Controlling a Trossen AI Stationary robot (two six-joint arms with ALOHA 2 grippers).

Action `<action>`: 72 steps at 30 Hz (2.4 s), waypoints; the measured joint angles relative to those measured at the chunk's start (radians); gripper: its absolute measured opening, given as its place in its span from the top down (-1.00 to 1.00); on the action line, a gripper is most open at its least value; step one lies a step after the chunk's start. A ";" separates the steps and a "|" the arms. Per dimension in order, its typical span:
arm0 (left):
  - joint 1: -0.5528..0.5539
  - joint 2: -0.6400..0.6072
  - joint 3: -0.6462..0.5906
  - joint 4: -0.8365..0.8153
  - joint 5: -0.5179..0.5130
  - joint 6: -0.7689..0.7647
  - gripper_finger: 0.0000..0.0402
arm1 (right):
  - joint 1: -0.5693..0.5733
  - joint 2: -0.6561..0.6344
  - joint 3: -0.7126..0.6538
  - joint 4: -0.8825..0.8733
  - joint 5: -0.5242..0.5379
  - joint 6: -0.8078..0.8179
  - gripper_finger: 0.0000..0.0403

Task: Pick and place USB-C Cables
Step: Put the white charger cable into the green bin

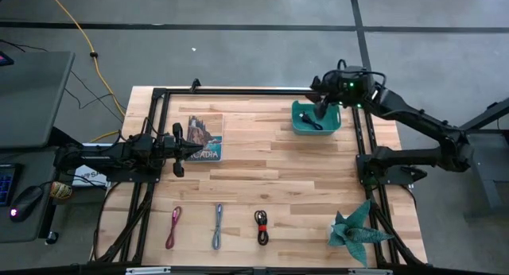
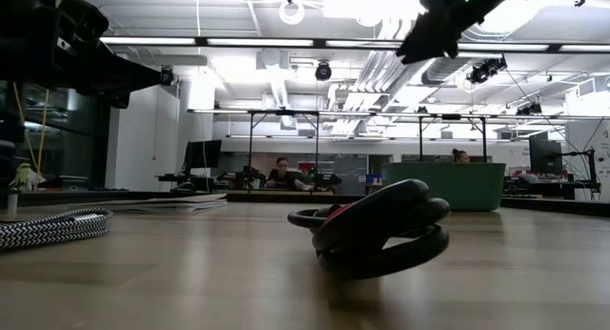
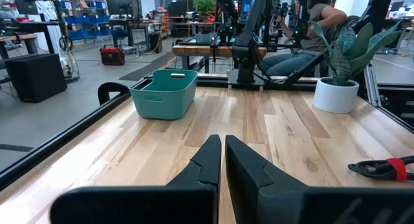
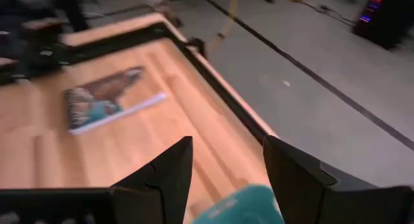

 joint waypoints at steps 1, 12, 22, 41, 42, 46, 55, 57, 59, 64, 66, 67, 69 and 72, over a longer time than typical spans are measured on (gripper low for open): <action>0.000 0.000 0.000 0.000 0.000 0.000 0.97 | 0.001 0.000 0.000 0.008 -0.015 -0.004 0.10; 0.000 0.000 0.000 0.000 0.000 0.000 0.97 | 0.020 -0.001 0.000 0.032 -0.230 0.022 0.10; 0.000 0.000 0.000 0.000 0.000 0.000 0.97 | 0.248 -0.091 0.000 0.025 -0.370 0.012 0.10; 0.000 0.000 0.000 0.000 0.000 0.000 0.97 | 0.550 -0.336 -0.115 0.113 -0.162 0.011 0.10; 0.000 0.000 0.000 0.000 0.000 0.000 0.97 | 0.563 -0.341 -0.151 0.153 -0.149 0.003 0.10; 0.000 0.000 0.000 0.000 0.000 0.000 0.97 | 0.580 -0.382 -0.267 0.309 -0.073 -0.042 0.10; 0.000 0.000 0.000 0.000 0.000 0.000 0.97 | 0.570 -0.515 -0.310 0.320 0.086 0.000 0.10; 0.000 0.000 0.000 0.000 0.000 0.000 0.97 | 0.571 -0.526 -0.310 0.310 0.085 0.000 0.10; 0.000 0.000 0.000 0.000 0.000 0.000 0.98 | 0.571 -0.527 -0.310 0.307 0.086 0.002 0.10; 0.000 0.000 0.000 0.000 0.000 0.000 0.97 | 0.571 -0.522 -0.310 0.300 0.085 0.000 0.10; 0.000 0.000 0.000 0.000 0.000 0.000 0.97 | 0.571 -0.517 -0.310 0.291 0.085 0.001 0.10; 0.000 0.000 0.000 0.000 0.000 0.000 0.97 | 0.571 -0.517 -0.310 0.289 0.085 0.002 0.10; 0.000 0.000 0.000 0.000 0.000 0.000 0.97 | 0.571 -0.516 -0.311 0.285 0.085 0.002 0.10; 0.000 0.000 0.000 0.000 0.000 0.000 0.97 | 0.571 -0.517 -0.311 0.285 0.083 0.002 0.10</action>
